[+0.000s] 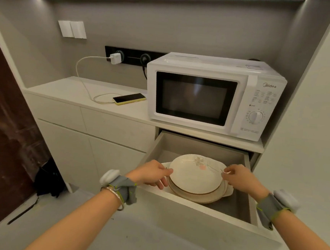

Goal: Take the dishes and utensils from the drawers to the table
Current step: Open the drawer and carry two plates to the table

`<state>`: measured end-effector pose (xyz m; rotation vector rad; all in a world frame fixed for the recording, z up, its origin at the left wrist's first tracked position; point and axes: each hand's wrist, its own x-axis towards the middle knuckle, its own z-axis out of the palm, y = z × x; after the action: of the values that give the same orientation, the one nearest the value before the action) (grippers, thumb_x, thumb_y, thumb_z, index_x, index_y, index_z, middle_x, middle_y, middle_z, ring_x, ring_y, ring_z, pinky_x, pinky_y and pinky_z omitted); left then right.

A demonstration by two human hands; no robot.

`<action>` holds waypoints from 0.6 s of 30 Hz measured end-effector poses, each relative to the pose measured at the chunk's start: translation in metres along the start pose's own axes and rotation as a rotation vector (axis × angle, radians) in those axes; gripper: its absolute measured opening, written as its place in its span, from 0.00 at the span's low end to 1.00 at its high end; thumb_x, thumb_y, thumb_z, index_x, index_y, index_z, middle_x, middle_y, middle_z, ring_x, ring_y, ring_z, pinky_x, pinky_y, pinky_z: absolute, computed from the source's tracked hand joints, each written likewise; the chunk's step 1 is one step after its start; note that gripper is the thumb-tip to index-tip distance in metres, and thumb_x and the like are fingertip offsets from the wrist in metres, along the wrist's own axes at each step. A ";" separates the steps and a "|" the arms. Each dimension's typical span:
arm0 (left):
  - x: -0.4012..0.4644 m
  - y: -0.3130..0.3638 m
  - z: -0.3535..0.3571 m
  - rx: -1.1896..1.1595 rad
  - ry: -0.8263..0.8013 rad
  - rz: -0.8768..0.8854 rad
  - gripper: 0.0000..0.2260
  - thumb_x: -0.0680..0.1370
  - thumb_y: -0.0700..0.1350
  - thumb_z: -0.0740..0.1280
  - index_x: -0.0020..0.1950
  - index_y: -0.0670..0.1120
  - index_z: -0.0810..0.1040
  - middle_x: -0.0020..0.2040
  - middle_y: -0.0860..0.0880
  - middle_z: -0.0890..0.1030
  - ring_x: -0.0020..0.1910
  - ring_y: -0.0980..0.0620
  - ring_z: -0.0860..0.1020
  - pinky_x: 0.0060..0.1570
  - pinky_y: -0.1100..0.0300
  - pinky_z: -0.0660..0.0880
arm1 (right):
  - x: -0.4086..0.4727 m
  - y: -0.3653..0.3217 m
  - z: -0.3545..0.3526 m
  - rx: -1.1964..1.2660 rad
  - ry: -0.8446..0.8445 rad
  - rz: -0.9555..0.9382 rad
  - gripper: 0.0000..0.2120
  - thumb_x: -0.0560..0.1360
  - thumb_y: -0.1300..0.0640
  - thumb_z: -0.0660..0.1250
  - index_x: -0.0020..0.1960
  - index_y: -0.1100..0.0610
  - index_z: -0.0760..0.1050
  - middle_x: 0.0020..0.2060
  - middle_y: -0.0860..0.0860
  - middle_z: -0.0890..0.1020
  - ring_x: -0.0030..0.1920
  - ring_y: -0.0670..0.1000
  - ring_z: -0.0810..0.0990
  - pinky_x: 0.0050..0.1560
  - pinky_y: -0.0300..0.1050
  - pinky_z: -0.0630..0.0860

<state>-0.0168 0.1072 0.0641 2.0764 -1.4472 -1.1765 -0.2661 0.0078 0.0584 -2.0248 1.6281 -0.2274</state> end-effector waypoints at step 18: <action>0.055 0.045 0.049 -0.248 0.056 -0.488 0.23 0.80 0.45 0.59 0.71 0.35 0.58 0.58 0.34 0.79 0.31 0.49 0.83 0.30 0.65 0.78 | 0.111 0.033 -0.001 0.021 -0.721 0.019 0.12 0.74 0.67 0.61 0.55 0.73 0.73 0.41 0.62 0.79 0.40 0.59 0.82 0.37 0.42 0.80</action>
<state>-0.0747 0.0480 0.0418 2.3224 -0.7355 -1.3730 -0.2658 -0.1020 0.0221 -1.7717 1.1687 0.4464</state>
